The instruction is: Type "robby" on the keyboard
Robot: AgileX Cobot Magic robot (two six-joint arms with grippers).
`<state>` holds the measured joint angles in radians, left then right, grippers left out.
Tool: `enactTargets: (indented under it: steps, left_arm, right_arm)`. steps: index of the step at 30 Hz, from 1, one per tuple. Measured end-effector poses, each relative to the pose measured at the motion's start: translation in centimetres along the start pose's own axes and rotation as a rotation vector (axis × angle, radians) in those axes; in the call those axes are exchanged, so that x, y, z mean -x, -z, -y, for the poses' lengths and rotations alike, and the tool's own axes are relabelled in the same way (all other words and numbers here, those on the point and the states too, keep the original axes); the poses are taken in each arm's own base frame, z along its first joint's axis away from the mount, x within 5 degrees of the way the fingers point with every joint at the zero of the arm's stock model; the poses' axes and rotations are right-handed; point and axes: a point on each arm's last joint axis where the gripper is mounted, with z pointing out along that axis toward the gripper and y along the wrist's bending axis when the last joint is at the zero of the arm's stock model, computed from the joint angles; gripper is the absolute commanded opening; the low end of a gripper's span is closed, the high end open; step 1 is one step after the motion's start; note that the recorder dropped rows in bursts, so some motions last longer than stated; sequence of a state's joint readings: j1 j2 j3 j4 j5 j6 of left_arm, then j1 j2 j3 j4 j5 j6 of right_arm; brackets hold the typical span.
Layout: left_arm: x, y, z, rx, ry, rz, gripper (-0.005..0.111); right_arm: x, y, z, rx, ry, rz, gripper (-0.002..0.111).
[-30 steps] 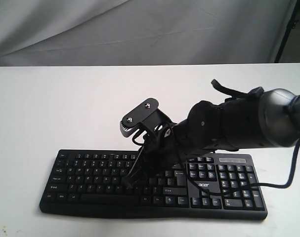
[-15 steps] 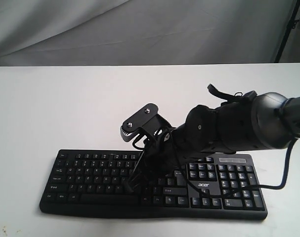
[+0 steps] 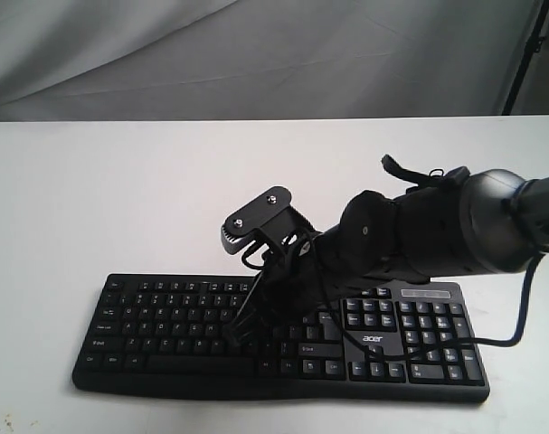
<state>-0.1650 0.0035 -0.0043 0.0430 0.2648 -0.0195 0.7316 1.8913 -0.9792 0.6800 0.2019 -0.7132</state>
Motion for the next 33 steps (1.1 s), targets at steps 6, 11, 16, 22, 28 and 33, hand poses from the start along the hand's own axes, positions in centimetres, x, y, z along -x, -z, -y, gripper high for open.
enactTargets:
  steps: [6,11,16,22,28,33]
  left_arm:
    - [0.0,0.0,0.0,0.0,0.0,0.0,0.0]
    - [0.0,0.0,0.0,0.0,0.0,0.0,0.0]
    - [0.0,0.0,0.0,0.0,0.0,0.0,0.0]
    - [0.0,0.0,0.0,0.0,0.0,0.0,0.0]
    - [0.0,0.0,0.0,0.0,0.0,0.0,0.0]
    - [0.0,0.0,0.0,0.0,0.0,0.0,0.0]
  right_arm:
    - [-0.5,-0.9,0.2,-0.008,-0.004,-0.019,0.0]
    - [-0.6,-1.1,0.2,-0.01,-0.004,-0.021,0.0]
    - [-0.6,-1.1,0.2,-0.01,-0.005,-0.023,0.0]
    - [-0.8,-1.5,0.2,-0.015,-0.005,-0.028,0.0]
    - [-0.1,-0.4,0.0,-0.01,0.005,0.003,0.0]
    - [0.8,1.4,-0.9,0.021,0.022,0.031,0.0]
